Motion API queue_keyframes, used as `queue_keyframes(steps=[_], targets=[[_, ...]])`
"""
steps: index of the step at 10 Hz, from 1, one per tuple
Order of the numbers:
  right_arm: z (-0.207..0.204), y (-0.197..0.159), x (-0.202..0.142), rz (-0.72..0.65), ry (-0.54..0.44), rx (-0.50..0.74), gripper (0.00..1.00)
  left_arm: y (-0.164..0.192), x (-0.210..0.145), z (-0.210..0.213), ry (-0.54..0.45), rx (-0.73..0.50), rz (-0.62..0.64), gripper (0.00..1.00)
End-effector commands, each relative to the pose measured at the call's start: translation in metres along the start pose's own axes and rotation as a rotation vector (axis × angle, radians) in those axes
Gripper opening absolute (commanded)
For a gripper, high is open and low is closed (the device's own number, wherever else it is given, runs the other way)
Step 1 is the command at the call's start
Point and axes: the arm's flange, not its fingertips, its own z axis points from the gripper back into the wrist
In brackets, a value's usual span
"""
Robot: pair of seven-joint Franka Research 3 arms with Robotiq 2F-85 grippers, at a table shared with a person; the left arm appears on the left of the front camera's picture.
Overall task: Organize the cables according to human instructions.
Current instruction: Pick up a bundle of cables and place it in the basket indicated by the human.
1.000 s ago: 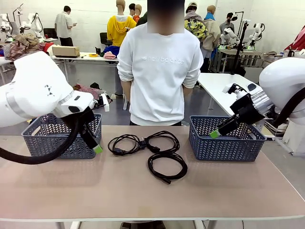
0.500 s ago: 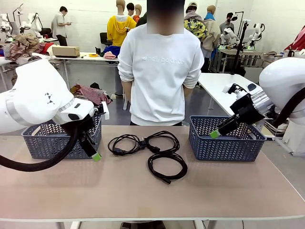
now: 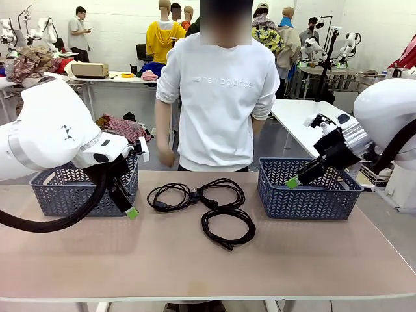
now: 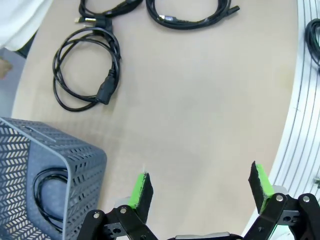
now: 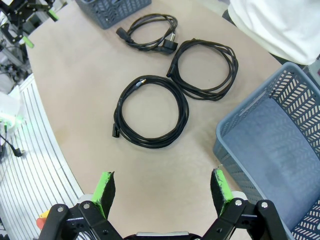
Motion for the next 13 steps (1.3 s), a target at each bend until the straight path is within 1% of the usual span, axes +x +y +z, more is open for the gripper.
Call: queue_keyframes(steps=[1,13], targets=[[-0.0012,-0.0027,0.0014,0.013,-0.023,0.013,1.0,0.0005,-0.0001,0.0021,-0.007,0.002,0.005,1.0],[-0.0012,-0.0027,0.0014,0.013,-0.023,0.013,1.0,0.0005,-0.0001,0.0021,-0.007,0.002,0.005,1.0]])
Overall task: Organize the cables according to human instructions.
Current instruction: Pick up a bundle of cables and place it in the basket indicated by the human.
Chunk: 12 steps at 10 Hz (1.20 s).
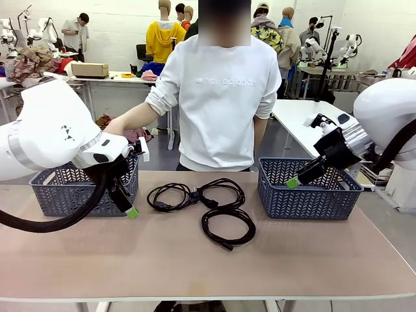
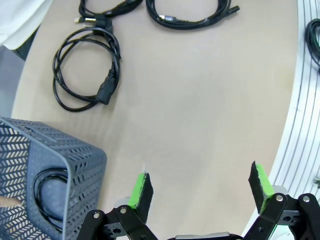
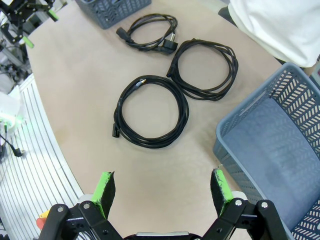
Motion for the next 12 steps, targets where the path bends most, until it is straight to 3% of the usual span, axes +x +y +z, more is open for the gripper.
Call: queue_keyframes(steps=[1,3,7,12], targets=[[-0.001,-0.003,0.001,0.013,-0.023,0.013,1.0,0.001,0.0,0.002,-0.007,0.002,0.005,1.0],[-0.001,-0.003,0.001,0.013,-0.023,0.013,1.0,0.0,0.0,0.0,0.0,0.0,0.0,1.0],[-0.001,-0.003,0.001,0.013,-0.023,0.013,1.0,0.021,0.064,-0.017,0.137,0.072,-0.114,1.0],[-0.001,-0.003,0.001,0.013,-0.023,0.013,1.0,0.05,0.136,-0.064,0.254,0.114,-0.136,1.0]])
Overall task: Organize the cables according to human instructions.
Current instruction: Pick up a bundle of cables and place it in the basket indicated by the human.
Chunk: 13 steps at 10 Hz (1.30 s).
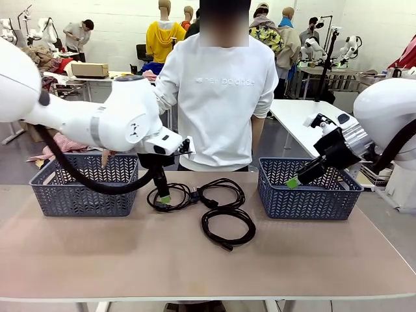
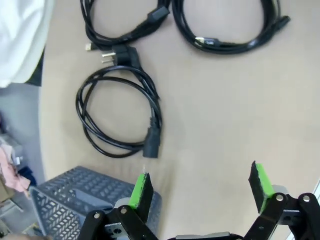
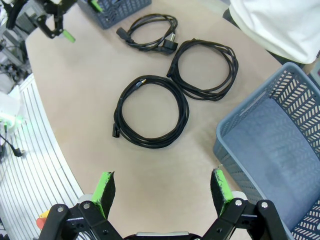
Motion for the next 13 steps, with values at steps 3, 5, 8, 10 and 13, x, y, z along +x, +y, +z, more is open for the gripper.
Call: queue_keyframes(steps=[3,5,8,10,13], targets=[[-0.001,-0.003,0.001,0.012,-0.023,0.013,1.0,0.024,0.032,-0.022,0.081,-0.007,0.004,1.0],[-0.001,-0.003,0.001,0.012,-0.023,0.013,1.0,0.017,0.027,-0.023,0.05,-0.006,-0.005,1.0],[-0.001,-0.003,0.001,0.012,-0.023,0.013,1.0,0.017,0.027,-0.023,0.05,-0.006,-0.005,1.0],[-0.001,-0.003,0.001,0.012,-0.023,0.013,1.0,0.017,0.027,-0.023,0.05,-0.006,-0.005,1.0],[-0.001,-0.003,0.001,0.012,-0.023,0.013,1.0,0.039,0.041,-0.045,0.061,-0.033,-0.022,1.0]])
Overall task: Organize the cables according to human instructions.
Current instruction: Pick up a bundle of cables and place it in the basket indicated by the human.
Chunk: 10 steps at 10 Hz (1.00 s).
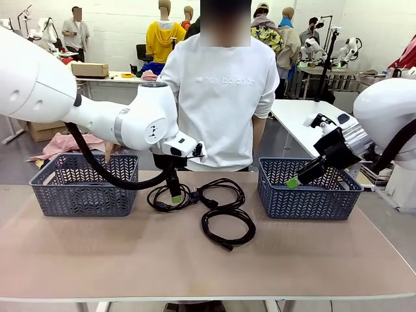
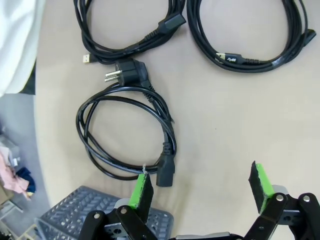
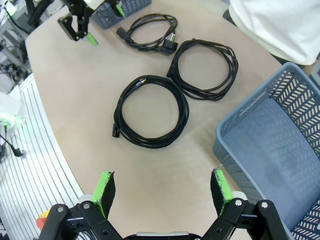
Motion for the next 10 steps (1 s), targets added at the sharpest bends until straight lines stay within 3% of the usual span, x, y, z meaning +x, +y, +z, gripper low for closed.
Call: queue_keyframes(steps=[1,10], targets=[[-0.001,-0.003,0.001,0.012,-0.023,0.013,1.0,0.021,0.01,-0.013,0.019,-0.011,-0.016,1.0],[-0.001,-0.003,0.001,0.012,-0.023,0.013,1.0,0.044,0.028,-0.076,0.116,-0.057,-0.051,1.0]])
